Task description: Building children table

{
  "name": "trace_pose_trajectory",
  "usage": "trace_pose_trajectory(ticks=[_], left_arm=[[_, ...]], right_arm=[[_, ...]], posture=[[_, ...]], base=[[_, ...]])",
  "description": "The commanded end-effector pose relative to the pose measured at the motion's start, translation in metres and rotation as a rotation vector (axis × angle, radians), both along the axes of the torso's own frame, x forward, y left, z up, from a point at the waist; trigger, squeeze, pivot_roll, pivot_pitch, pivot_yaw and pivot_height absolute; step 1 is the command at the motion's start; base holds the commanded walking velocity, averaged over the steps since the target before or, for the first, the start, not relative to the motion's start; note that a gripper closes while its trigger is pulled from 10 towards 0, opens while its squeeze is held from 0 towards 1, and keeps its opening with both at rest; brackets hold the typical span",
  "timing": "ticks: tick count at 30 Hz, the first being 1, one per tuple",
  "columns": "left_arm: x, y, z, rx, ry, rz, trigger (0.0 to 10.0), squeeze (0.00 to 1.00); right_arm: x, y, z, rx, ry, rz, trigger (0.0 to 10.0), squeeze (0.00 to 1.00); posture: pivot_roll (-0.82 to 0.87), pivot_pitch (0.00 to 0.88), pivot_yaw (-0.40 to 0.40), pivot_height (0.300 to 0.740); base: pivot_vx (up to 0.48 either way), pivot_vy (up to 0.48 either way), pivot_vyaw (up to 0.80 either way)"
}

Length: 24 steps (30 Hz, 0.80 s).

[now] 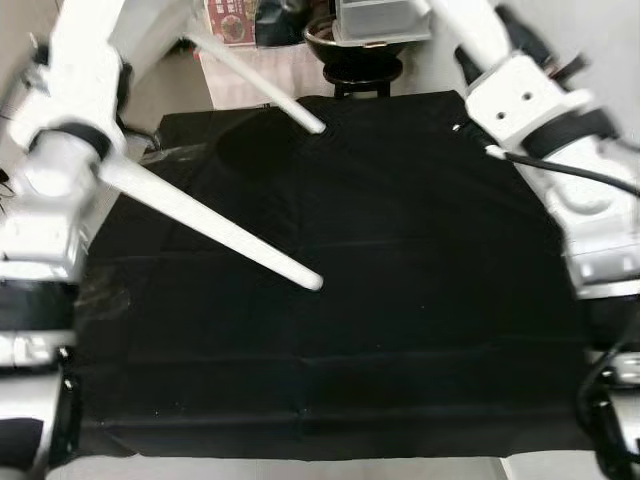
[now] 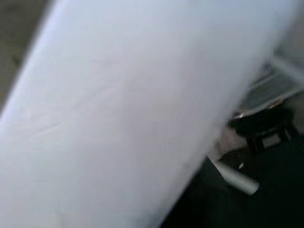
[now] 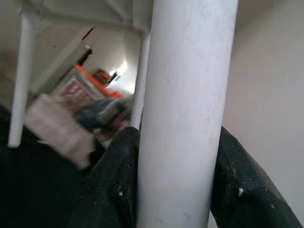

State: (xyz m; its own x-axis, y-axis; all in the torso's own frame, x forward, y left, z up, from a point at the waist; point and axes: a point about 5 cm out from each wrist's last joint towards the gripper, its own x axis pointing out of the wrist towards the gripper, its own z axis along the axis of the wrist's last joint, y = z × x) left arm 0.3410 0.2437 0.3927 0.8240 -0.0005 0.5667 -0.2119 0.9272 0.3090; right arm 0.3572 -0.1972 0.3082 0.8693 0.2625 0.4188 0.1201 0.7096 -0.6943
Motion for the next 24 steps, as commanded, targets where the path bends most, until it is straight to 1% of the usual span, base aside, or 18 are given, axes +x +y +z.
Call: trace_pose_trajectory(ticks=[1, 3, 5, 6, 7, 8, 10, 12, 13, 14, 15, 16, 17, 18, 19, 20, 21, 24], left_arm=[[-0.034, 0.040, 0.042, -0.066, -0.179, 0.142, 10.0, 0.00], [-0.026, 0.024, 0.041, -0.014, -0.145, 0.077, 10.0, 0.00], [-0.026, 0.024, 0.041, -0.014, -0.145, 0.077, 10.0, 0.00], [-0.025, 0.020, 0.040, 0.000, -0.134, 0.061, 10.0, 0.00], [-0.025, 0.020, 0.040, 0.000, -0.134, 0.061, 10.0, 0.00], [-0.023, 0.017, 0.036, 0.005, -0.115, 0.042, 10.0, 0.00], [-0.023, 0.017, 0.036, 0.005, -0.115, 0.042, 10.0, 0.00], [-0.018, 0.004, 0.015, -0.013, -0.037, -0.041, 10.0, 0.00], [-0.018, 0.004, 0.015, -0.013, -0.037, -0.041, 10.0, 0.00], [-0.014, -0.006, -0.001, -0.024, 0.017, -0.089, 10.0, 0.00], [-0.013, -0.012, -0.011, -0.032, 0.052, -0.119, 10.0, 0.00], [-0.012, -0.021, -0.023, -0.041, 0.088, -0.161, 10.0, 0.00], [-0.012, -0.026, -0.030, -0.045, 0.109, -0.187, 10.0, 0.00], [-0.012, -0.033, -0.038, -0.053, 0.132, -0.219, 10.0, 0.00], [-0.012, -0.033, -0.038, -0.053, 0.132, -0.219, 10.0, 0.00], [-0.012, -0.039, -0.044, -0.059, 0.148, -0.249, 10.0, 0.00], [-0.012, -0.039, -0.044, -0.059, 0.148, -0.249, 10.0, 0.00], [-0.015, -0.052, -0.053, -0.074, 0.170, -0.315, 10.0, 0.00]], right_arm=[[0.005, -0.066, -0.117, 0.029, 0.636, -0.359, 0.0, 0.00], [0.008, -0.058, -0.139, 0.104, 0.719, -0.352, 0.0, 0.00], [0.008, -0.058, -0.139, 0.104, 0.719, -0.352, 0.0, 0.00], [0.009, -0.056, -0.145, 0.120, 0.737, -0.352, 0.0, 0.00], [0.009, -0.056, -0.145, 0.120, 0.737, -0.352, 0.0, 0.00], [0.008, -0.053, -0.151, 0.123, 0.754, -0.350, 0.0, 0.00], [0.008, -0.053, -0.151, 0.123, 0.754, -0.350, 0.0, 0.00], [0.005, -0.045, -0.170, 0.134, 0.808, -0.337, 0.0, 0.00], [0.005, -0.045, -0.170, 0.134, 0.808, -0.337, 0.0, 0.00], [0.003, -0.035, -0.178, 0.180, 0.841, -0.310, 0.0, 0.00], [0.002, -0.028, -0.182, 0.214, 0.861, -0.290, 0.0, 0.00], [0.000, -0.021, -0.186, 0.222, 0.870, -0.270, 0.0, 0.00], [0.000, -0.016, -0.188, 0.224, 0.873, -0.258, 0.0, 0.00], [-0.002, -0.014, -0.195, 0.248, 0.902, -0.260, 0.0, 0.00], [-0.002, -0.014, -0.195, 0.248, 0.902, -0.260, 0.0, 0.00], [-0.005, -0.015, -0.203, 0.264, 0.929, -0.274, 0.0, 0.00], [-0.005, -0.015, -0.203, 0.264, 0.929, -0.274, 0.0, 0.00], [-0.009, -0.017, -0.216, 0.289, 0.957, -0.305, 0.0, 0.00]], posture=[[-0.07, 0.082, 0.079, 0.740], [-0.05, 0.088, 0.081, 0.740], [-0.05, 0.088, 0.081, 0.740], [-0.05, 0.090, 0.082, 0.740], [-0.05, 0.090, 0.082, 0.740], [-0.05, 0.094, 0.085, 0.740], [-0.05, 0.094, 0.085, 0.740], [-0.05, 0.103, 0.083, 0.740], [-0.05, 0.103, 0.083, 0.740], [-0.04, 0.106, 0.081, 0.740], [-0.04, 0.108, 0.081, 0.740], [-0.05, 0.109, 0.082, 0.740], [-0.05, 0.109, 0.082, 0.740], [-0.05, 0.111, 0.081, 0.740], [-0.05, 0.111, 0.081, 0.740], [-0.05, 0.110, 0.078, 0.740], [-0.05, 0.110, 0.078, 0.740], [-0.05, 0.111, 0.081, 0.740]], base=[[0.000, 0.000, 0.00], [0.000, 0.000, 0.00], [0.000, 0.000, 0.00], [0.000, 0.000, 0.00], [0.000, 0.000, 0.00], [0.000, 0.000, 0.00], [0.000, 0.000, 0.00], [0.000, 0.000, 0.00], [0.000, 0.000, 0.00], [0.000, 0.000, 0.00], [0.000, 0.000, 0.00], [0.000, 0.000, 0.00], [0.000, 0.000, 0.00], [0.000, 0.000, 0.00], [0.000, 0.000, 0.00], [0.000, 0.000, 0.00], [0.000, 0.000, 0.00], [0.000, 0.000, 0.00]])
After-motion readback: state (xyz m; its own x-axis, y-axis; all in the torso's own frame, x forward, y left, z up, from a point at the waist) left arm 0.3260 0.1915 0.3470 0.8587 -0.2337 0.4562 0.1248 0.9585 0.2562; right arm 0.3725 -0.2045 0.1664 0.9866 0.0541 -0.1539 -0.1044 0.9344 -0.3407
